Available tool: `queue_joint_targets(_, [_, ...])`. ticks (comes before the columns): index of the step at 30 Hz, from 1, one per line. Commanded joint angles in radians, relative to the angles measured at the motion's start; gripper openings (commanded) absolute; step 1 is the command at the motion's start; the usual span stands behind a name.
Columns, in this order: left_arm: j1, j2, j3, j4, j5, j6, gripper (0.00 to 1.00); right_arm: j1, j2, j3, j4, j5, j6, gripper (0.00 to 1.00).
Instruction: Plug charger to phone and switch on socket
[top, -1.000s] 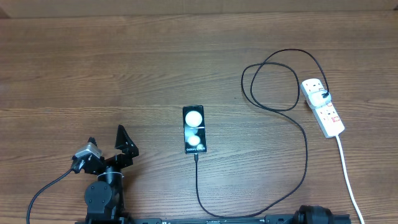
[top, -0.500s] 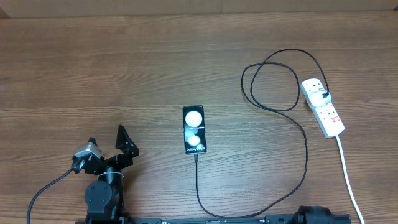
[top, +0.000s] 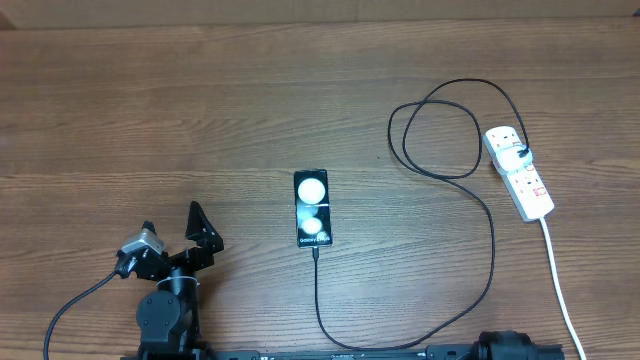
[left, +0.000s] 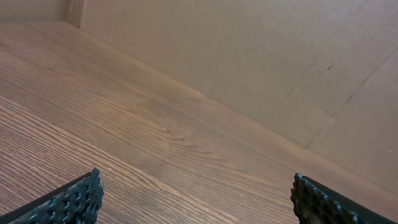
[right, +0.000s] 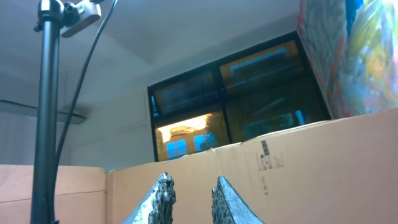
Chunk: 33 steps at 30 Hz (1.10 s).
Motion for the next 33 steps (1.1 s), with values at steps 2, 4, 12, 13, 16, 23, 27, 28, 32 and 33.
queue_joint_targets(2, [-0.004, -0.010, -0.011, 0.008, -0.003, 0.022, 1.00, 0.006, -0.001, -0.001, 0.000, 0.023, 0.002, 0.24])
queue_joint_targets(4, [-0.004, -0.010, -0.011, 0.008, -0.003, 0.022, 1.00, 0.002, -0.001, -0.001, 0.009, 0.042, 0.002, 0.31])
queue_joint_targets(12, [-0.004, -0.010, -0.011, 0.008, -0.003, 0.022, 1.00, -0.002, -0.001, 0.000, 0.116, 0.101, -0.011, 0.52])
queue_joint_targets(13, [-0.004, -0.010, -0.011, 0.008, -0.003, 0.022, 1.00, -0.001, -0.003, 0.000, 0.116, 0.100, -0.034, 0.53])
queue_joint_targets(16, [-0.004, -0.010, -0.011, 0.008, -0.003, 0.022, 0.99, 0.001, -0.007, 0.001, 0.116, 0.106, -0.134, 0.54])
queue_joint_targets(23, [-0.004, -0.010, -0.011, 0.008, -0.003, 0.022, 1.00, 0.007, -0.082, -0.010, 0.113, 0.112, -0.154, 0.63])
queue_joint_targets(27, [-0.004, -0.010, -0.011, 0.008, -0.003, 0.022, 1.00, 0.010, -0.169, -0.041, 0.126, 0.112, -0.155, 0.67])
queue_joint_targets(28, [-0.004, -0.010, -0.011, 0.008, -0.003, 0.022, 0.99, 0.015, -0.186, -0.045, 0.127, 0.112, -0.155, 0.68])
queue_joint_targets(32, [-0.004, -0.010, -0.011, 0.008, -0.003, 0.022, 1.00, 0.045, -0.236, -0.060, 0.129, 0.112, -0.155, 0.79])
queue_joint_targets(33, [-0.004, -0.010, -0.011, 0.008, -0.003, 0.022, 1.00, 0.048, -0.248, -0.066, 0.129, 0.112, -0.155, 0.87])
